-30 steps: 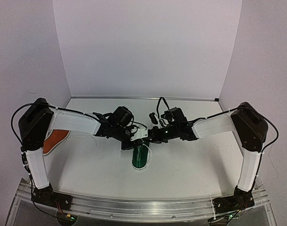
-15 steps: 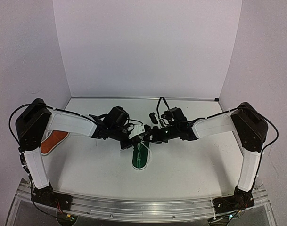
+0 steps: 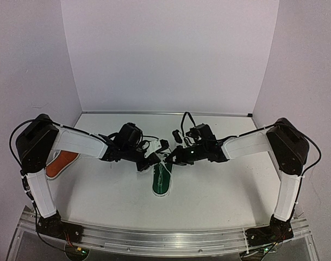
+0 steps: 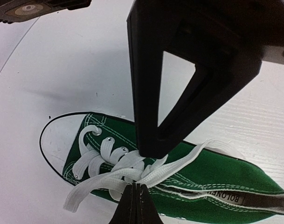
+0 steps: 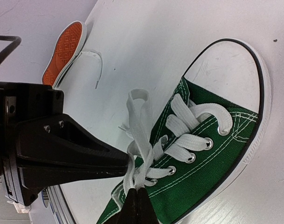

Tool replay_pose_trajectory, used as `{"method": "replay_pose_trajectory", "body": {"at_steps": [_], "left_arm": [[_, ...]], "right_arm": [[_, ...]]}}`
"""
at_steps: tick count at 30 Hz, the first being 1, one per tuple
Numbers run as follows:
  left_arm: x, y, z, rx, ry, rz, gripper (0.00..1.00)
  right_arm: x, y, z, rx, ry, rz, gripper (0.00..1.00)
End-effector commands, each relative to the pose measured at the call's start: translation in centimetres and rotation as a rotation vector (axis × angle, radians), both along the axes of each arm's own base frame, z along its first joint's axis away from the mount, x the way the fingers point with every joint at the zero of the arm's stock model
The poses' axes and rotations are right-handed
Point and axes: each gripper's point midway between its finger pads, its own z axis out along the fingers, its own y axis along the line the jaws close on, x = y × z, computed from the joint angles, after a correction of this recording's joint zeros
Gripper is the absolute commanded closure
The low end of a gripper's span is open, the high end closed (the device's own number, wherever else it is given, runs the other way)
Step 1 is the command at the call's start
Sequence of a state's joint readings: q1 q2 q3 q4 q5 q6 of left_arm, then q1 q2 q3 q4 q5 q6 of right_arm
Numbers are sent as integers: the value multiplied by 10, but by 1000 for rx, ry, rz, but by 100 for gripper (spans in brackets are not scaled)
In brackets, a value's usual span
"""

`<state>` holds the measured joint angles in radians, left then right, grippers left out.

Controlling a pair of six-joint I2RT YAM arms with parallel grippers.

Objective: Tie the shoes

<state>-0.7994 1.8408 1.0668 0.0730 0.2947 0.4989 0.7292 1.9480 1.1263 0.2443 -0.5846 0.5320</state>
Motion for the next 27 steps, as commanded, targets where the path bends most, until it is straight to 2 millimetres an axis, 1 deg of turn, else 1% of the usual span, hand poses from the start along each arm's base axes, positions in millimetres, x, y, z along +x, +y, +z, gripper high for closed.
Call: {"method": "replay_pose_trajectory", "body": {"at_steps": [1, 3, 10, 19, 27], "left_arm": [[-5, -10, 43, -141, -41, -32, 100], [-4, -11, 46, -153, -39, -32, 100], [2, -16, 42, -169, -28, -6, 100], [8, -19, 24, -177, 26, 16, 100], [10, -17, 15, -198, 66, 32, 100]], "right_arm": [[7, 7, 14, 31, -41, 2, 100], [7, 7, 15, 33, -42, 2, 100], [7, 7, 19, 39, -47, 3, 100], [8, 6, 22, 42, -52, -7, 100], [8, 4, 23, 41, -51, -15, 100]]}}
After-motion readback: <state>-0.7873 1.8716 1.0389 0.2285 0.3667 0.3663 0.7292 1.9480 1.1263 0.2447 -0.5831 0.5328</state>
